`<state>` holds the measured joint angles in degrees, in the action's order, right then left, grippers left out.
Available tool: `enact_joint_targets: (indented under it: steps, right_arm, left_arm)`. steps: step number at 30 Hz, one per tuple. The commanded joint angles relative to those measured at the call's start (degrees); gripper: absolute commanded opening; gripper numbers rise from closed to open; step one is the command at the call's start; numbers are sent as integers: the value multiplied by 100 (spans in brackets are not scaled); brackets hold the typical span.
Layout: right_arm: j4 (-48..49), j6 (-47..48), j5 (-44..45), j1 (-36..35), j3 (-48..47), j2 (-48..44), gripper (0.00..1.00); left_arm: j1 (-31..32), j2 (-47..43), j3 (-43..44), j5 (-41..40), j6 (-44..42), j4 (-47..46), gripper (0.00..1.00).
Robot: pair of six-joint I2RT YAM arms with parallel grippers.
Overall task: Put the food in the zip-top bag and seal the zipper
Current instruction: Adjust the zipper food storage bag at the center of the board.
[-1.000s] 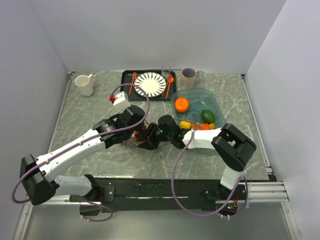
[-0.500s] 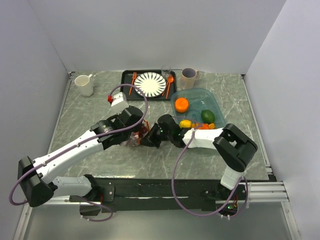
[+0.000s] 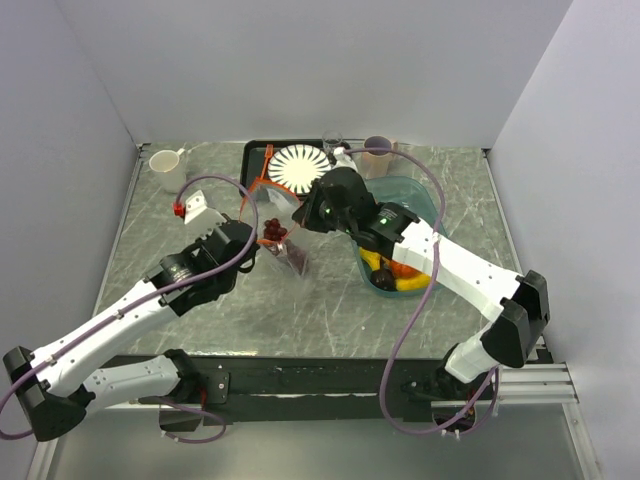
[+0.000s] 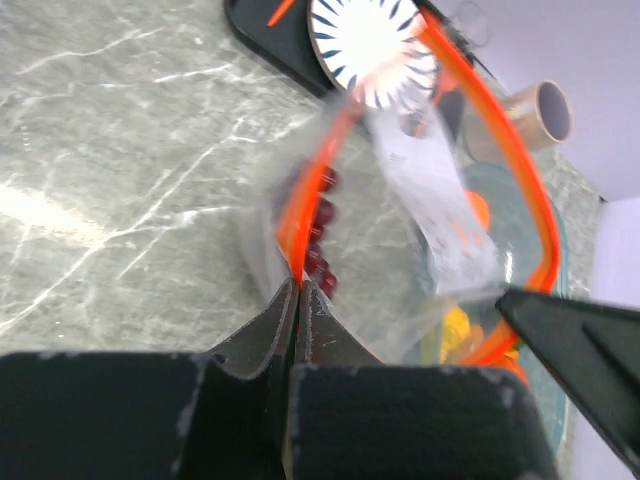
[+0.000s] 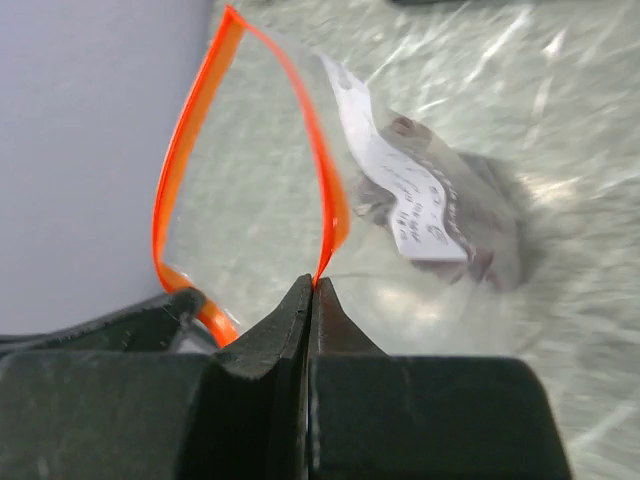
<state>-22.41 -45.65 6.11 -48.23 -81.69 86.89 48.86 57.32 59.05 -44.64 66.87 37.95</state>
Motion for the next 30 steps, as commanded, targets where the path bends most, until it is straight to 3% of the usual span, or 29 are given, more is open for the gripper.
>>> enact_joint_targets:
  steps: [1, 9, 17, 23, 24, 30]
  right_arm:
    - [-589, 610, 295, 50, -49, -76, 0]
    - [-422, 548, 13, 77, 21, 38, 0]
    - [-299, 469, -215, 200, 170, 187, 2]
    - [18, 241, -584, 226, 1214, 162, 2]
    - [35, 215, -558, 235, 1356, 118, 6]
    - [-210, 240, 73, 428, 2052, -769, 53]
  left_arm:
    - [-166, 7, 63, -352, 151, 283, 1]
    - [-667, 104, 572, -186, -709, -191, 1]
    - [-1142, 622, 1276, 657, -1713, -772, 1]
    - [-1142, 957, 767, 1527, -1625, -1061, 1]
    - [-1142, 930, 505, 1755, -1642, -1227, 1]
    - [-1142, 956, 2, 2653, -1572, -1844, 1]
